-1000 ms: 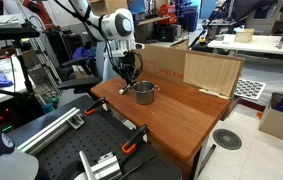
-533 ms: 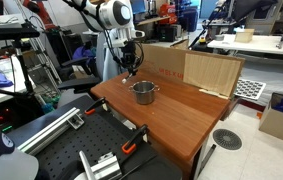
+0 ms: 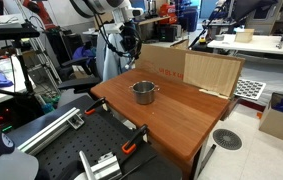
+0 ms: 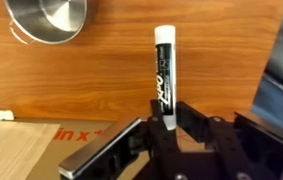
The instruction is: Put the marker in the pot
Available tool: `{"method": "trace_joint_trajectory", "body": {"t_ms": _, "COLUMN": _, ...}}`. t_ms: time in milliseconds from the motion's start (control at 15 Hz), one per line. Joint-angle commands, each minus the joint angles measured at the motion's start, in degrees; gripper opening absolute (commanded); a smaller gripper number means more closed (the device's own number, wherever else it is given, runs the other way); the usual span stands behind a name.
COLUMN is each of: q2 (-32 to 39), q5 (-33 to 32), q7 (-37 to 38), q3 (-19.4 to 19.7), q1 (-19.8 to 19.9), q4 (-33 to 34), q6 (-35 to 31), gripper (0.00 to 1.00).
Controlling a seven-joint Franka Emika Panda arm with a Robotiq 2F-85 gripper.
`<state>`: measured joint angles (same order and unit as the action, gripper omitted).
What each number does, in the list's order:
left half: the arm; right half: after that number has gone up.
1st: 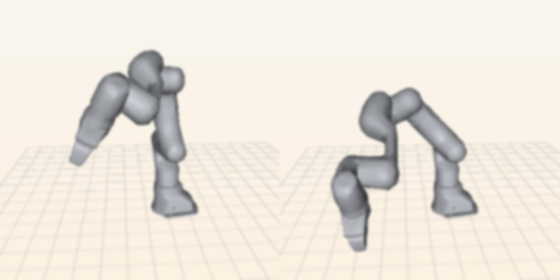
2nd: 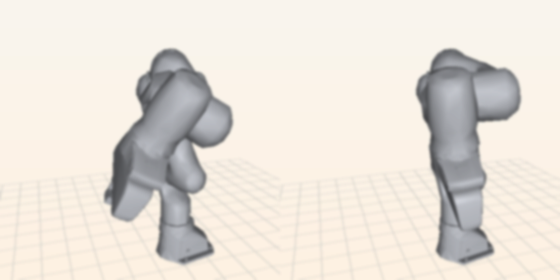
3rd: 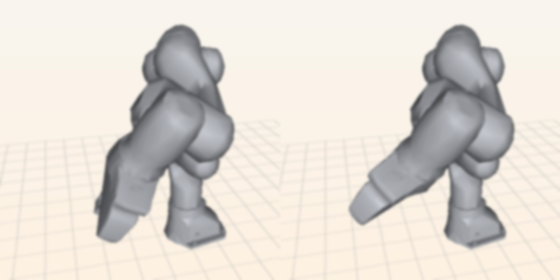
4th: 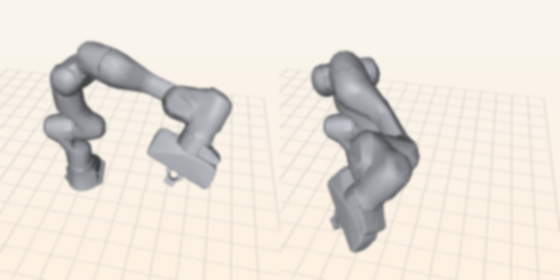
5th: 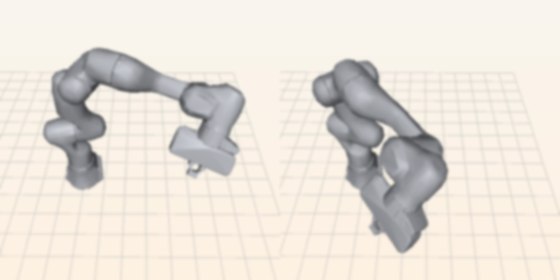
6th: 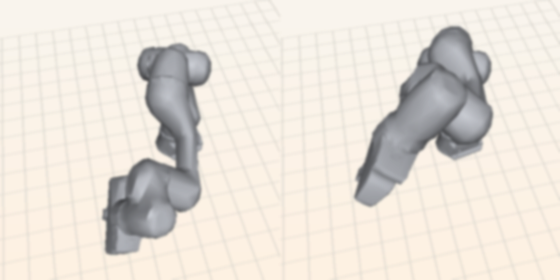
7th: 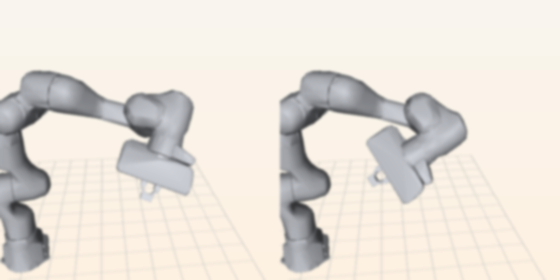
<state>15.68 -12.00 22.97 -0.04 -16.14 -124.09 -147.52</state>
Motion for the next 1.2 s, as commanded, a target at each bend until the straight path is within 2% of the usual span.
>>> {"method": "trace_joint_trajectory", "body": {"t_ms": 0, "q2": -5.24, "q5": -0.47, "q7": 2.84, "q3": 0.47, "q1": 2.11, "q4": -7.25, "q6": -8.12, "gripper": 0.06}}
{"method": "trace_joint_trajectory", "body": {"t_ms": 467, "q2": -8.60, "q5": 2.50, "q7": 6.57, "q3": 1.91, "q1": 7.14, "q4": -14.67, "q6": -14.50, "gripper": 0.06}}
{"method": "trace_joint_trajectory", "body": {"t_ms": 1133, "q2": -7.94, "q5": -6.95, "q7": 18.69, "q3": 8.06, "q1": 6.56, "q4": -17.36, "q6": -16.41, "gripper": 0.06}}
